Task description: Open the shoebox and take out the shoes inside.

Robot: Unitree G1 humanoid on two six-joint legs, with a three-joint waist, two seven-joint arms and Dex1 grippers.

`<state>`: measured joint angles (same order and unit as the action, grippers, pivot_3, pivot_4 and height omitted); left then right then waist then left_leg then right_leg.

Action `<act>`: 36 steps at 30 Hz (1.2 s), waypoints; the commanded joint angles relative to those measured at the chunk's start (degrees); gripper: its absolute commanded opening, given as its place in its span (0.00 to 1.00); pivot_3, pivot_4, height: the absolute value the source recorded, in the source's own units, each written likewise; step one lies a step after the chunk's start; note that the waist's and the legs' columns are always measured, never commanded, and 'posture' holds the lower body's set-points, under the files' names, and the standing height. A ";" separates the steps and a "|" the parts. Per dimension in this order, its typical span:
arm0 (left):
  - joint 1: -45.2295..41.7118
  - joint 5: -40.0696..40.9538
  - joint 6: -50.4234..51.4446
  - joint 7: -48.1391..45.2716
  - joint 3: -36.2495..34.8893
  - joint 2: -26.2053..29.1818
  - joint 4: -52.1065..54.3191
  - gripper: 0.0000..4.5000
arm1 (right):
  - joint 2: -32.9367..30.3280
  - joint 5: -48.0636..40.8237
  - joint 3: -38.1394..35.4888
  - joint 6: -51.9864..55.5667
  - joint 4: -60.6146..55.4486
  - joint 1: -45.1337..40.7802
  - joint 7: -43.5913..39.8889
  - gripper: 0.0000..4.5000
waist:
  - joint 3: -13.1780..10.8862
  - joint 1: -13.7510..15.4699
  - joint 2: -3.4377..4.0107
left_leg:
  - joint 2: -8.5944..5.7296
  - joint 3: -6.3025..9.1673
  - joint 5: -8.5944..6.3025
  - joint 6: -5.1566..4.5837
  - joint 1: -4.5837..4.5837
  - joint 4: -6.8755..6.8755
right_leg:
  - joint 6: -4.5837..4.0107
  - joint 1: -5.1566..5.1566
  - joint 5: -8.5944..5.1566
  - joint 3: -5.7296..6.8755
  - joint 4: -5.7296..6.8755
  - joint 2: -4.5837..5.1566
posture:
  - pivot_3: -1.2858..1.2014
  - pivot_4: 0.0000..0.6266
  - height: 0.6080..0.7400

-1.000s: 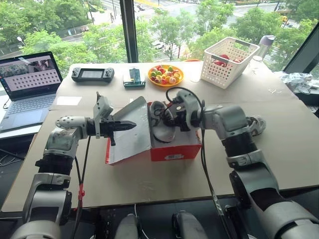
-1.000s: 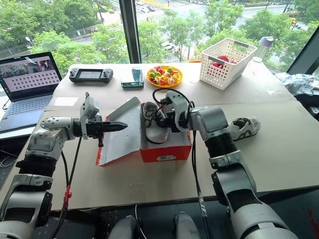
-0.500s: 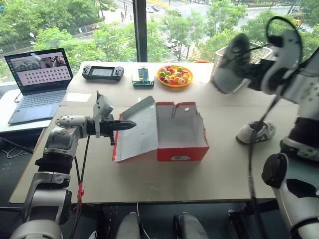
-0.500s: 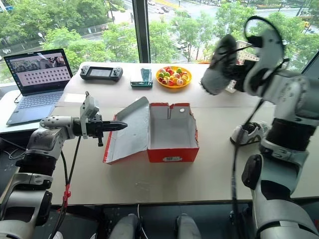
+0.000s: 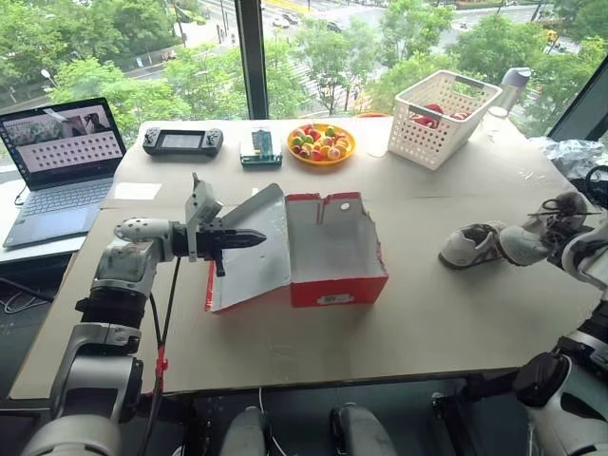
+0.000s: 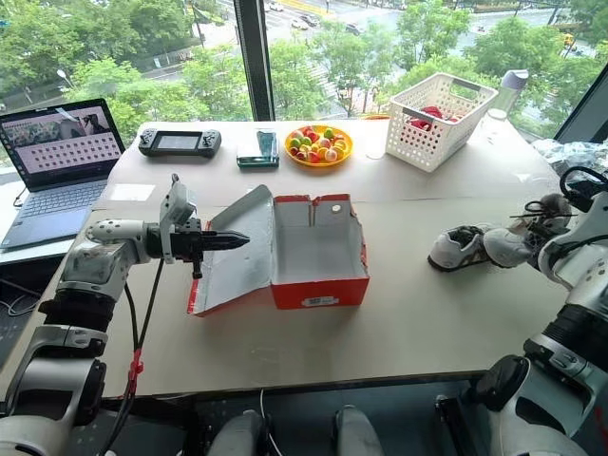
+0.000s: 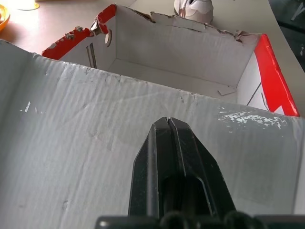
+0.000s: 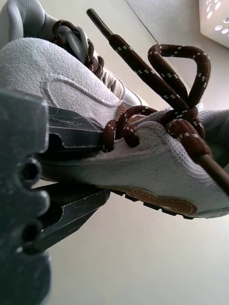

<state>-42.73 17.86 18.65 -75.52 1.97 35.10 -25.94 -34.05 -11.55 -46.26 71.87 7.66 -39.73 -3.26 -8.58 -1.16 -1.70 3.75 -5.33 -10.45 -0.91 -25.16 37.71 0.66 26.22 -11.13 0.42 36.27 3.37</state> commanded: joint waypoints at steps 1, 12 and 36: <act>-1.20 -0.33 -1.13 -0.34 -0.37 0.67 0.09 0.00 | 0.35 -1.15 -1.48 -2.30 0.85 1.47 0.52 0.21 | 0.00 -0.03 0.00 | 0.00 -0.01 0.00 0.00 0.00 0.01 | 0.03 -0.01 0.02 -0.02 -0.03 0.00 | 0.52 0.24 0.98; -0.79 1.24 -2.00 -3.29 -1.07 1.99 3.37 0.00 | 4.07 -2.03 -1.44 -6.70 8.07 5.37 3.07 0.21 | 0.00 -0.20 -0.01 | -0.02 -0.03 0.00 0.00 0.04 0.05 | 0.10 -0.08 0.08 -0.10 -0.07 0.00 | 0.52 0.24 0.98; -1.74 7.37 4.19 -7.56 -2.13 4.82 12.85 0.00 | -0.25 -2.90 3.92 -7.27 4.47 6.09 4.85 0.83 | 0.06 -0.33 -0.10 | -0.15 -0.09 -0.01 -0.01 0.29 0.07 | 0.18 -0.26 0.10 -0.67 -0.20 0.00 | 0.52 0.24 0.98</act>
<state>-44.28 24.95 23.67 -82.74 0.04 39.14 -14.43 -32.06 -14.69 -42.62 63.55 16.23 -34.09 1.23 -8.53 -1.49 -1.80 3.60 -5.41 -10.45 -0.91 -24.87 37.77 0.83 25.97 -11.03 -0.25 36.07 3.37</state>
